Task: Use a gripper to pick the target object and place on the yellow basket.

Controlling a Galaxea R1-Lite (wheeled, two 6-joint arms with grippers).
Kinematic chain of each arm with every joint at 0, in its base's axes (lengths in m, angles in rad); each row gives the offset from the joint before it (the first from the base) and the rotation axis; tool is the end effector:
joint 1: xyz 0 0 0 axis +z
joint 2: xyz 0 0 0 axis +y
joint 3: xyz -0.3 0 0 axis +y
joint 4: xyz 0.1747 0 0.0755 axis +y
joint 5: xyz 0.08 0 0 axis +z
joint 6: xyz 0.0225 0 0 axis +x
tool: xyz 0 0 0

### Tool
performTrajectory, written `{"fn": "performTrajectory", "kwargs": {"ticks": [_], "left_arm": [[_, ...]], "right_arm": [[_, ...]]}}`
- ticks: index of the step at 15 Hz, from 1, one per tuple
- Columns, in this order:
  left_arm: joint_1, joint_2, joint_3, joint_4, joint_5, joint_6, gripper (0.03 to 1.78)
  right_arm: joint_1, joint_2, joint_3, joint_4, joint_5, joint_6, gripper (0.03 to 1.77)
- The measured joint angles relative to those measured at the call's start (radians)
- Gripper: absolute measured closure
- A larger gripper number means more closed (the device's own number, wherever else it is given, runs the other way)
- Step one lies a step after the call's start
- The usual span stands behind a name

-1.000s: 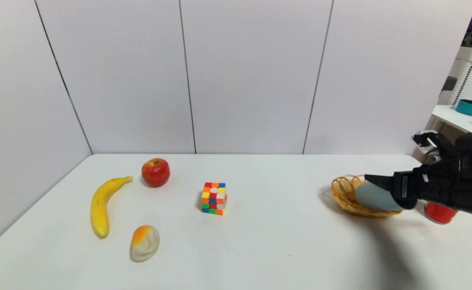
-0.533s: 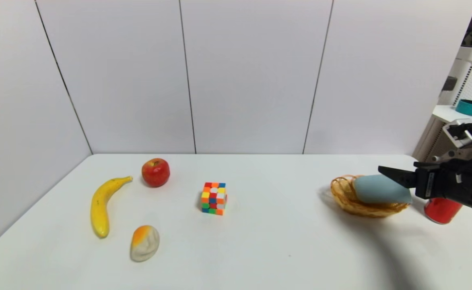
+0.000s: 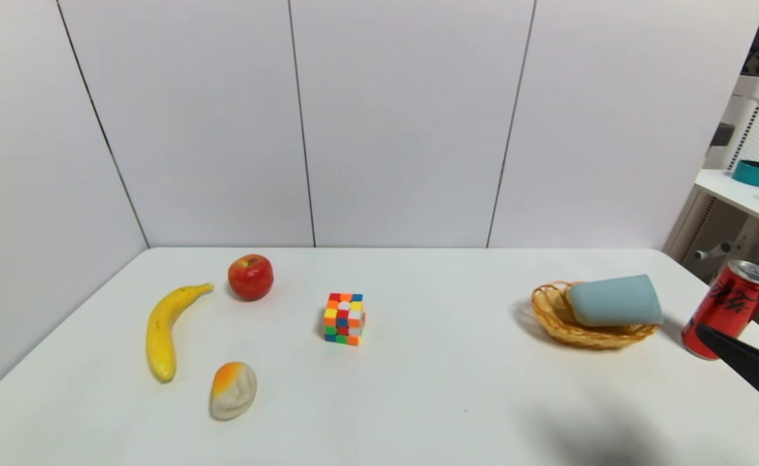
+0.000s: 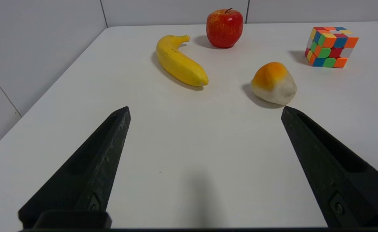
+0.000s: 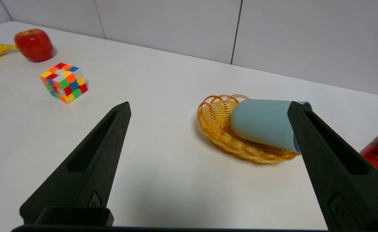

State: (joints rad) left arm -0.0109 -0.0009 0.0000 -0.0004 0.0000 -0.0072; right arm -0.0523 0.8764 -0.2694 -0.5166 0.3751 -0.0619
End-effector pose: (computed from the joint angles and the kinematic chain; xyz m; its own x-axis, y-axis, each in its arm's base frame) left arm -0.0229 0.0002 0.0755 0.9999 -0.0109 0.0013 0.0109 0.9999 -0.0072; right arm 0.0954 0.0033 0.1838 0.9446 0.3174 -0.0840 -0.3207 0.9467 -0.0286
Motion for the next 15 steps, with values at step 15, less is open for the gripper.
{"fn": "performTrajectory", "kwargs": {"ticks": [15], "left_arm": [[0.0,0.0,0.0,0.0,0.0,0.0,0.12]], "right_arm": [[0.053,-0.847,0.266,0.52,-0.322,-0.048,0.11]]}}
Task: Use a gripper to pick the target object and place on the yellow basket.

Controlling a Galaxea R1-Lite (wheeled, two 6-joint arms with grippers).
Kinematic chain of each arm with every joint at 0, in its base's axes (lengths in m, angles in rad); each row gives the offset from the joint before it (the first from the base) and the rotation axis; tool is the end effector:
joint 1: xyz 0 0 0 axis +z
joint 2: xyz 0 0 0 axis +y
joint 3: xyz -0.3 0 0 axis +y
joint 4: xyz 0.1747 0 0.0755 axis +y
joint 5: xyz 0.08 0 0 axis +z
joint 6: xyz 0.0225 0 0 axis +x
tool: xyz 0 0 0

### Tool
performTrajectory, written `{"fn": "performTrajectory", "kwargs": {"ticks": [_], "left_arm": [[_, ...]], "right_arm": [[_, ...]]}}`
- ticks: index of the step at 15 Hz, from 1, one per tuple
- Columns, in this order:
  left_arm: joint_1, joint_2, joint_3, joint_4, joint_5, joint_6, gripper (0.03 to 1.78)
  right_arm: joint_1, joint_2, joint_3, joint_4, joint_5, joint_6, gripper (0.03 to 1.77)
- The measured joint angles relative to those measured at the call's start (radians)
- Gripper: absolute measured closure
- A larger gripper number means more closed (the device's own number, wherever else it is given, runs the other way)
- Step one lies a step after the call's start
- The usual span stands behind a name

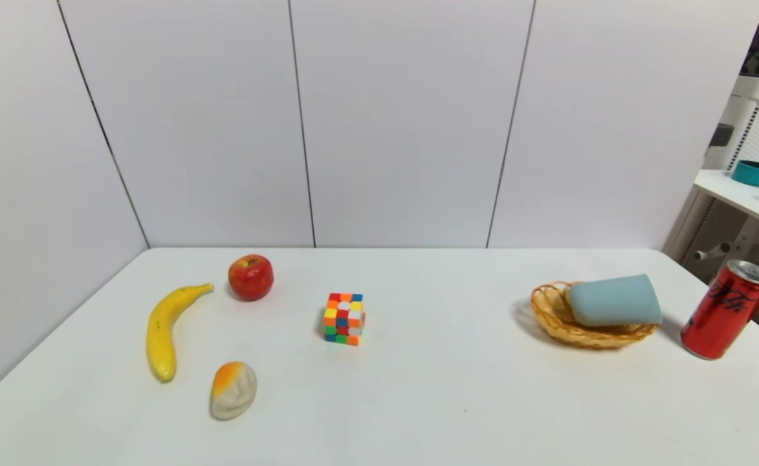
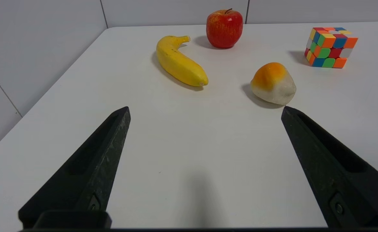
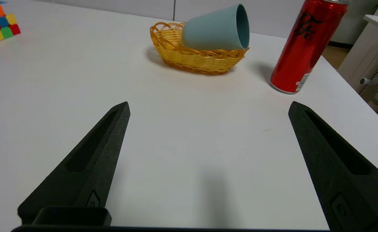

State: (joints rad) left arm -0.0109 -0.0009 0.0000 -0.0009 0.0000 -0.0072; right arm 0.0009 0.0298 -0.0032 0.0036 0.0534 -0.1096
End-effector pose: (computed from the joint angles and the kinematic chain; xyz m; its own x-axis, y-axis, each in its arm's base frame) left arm -0.0229 0.0002 0.0756 0.9999 -0.0109 0.0018 0.0109 0.9999 -0.0072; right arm -0.0208 0.0012 0.0767 0.9981 0.0543 -0.0302 -0.0572 0.9925 -0.1077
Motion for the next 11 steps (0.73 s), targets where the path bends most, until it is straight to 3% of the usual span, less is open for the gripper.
{"fn": "performTrajectory", "kwargs": {"ticks": [11], "left_arm": [[0.0,0.0,0.0,0.0,0.0,0.0,0.12]], "right_arm": [[0.0,-0.032,0.003,-0.001,-0.016,0.05,0.11]]}}
